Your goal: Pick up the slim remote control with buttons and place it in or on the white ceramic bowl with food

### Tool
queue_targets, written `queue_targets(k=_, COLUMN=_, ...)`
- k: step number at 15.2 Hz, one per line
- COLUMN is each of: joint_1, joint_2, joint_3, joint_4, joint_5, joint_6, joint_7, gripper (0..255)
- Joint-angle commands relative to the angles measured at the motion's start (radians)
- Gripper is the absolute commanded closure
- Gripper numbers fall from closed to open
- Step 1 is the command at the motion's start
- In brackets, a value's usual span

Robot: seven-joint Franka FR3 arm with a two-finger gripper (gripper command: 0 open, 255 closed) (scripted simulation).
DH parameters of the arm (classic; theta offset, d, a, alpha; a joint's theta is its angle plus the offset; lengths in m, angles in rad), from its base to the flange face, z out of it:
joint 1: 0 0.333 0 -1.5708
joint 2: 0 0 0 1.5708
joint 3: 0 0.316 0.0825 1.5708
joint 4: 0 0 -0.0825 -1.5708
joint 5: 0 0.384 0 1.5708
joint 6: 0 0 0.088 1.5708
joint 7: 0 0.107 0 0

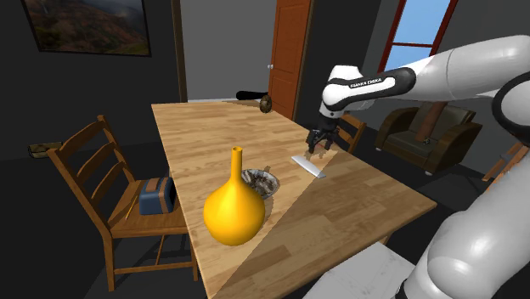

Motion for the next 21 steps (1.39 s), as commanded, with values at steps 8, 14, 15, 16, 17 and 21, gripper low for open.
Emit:
queue_targets(k=8, joint_1=-0.046, joint_2=0.349, joint_3=-0.054, joint_4=0.204, joint_5=0.103, joint_6=0.082, joint_7=-0.133, gripper=0)
queue_targets(k=14, joint_1=-0.082, joint_2=0.504, joint_3=-0.052, joint_4=0.302, joint_5=0.153, joint_6=0.112, joint_7=-0.181, gripper=0)
queue_targets(k=15, joint_1=-0.083, joint_2=0.510, joint_3=-0.051, joint_4=0.297, joint_5=0.156, joint_6=0.123, joint_7=-0.182, gripper=0)
queue_targets(k=16, joint_1=-0.084, joint_2=0.517, joint_3=-0.049, joint_4=0.292, joint_5=0.159, joint_6=0.134, joint_7=-0.184, gripper=0)
queue_targets(k=17, joint_1=-0.084, joint_2=0.523, joint_3=-0.048, joint_4=0.288, joint_5=0.162, joint_6=0.145, joint_7=-0.186, gripper=0)
queue_targets(k=21, joint_1=-0.087, joint_2=0.542, joint_3=-0.044, joint_4=0.277, joint_5=0.171, joint_6=0.174, joint_7=-0.192, gripper=0)
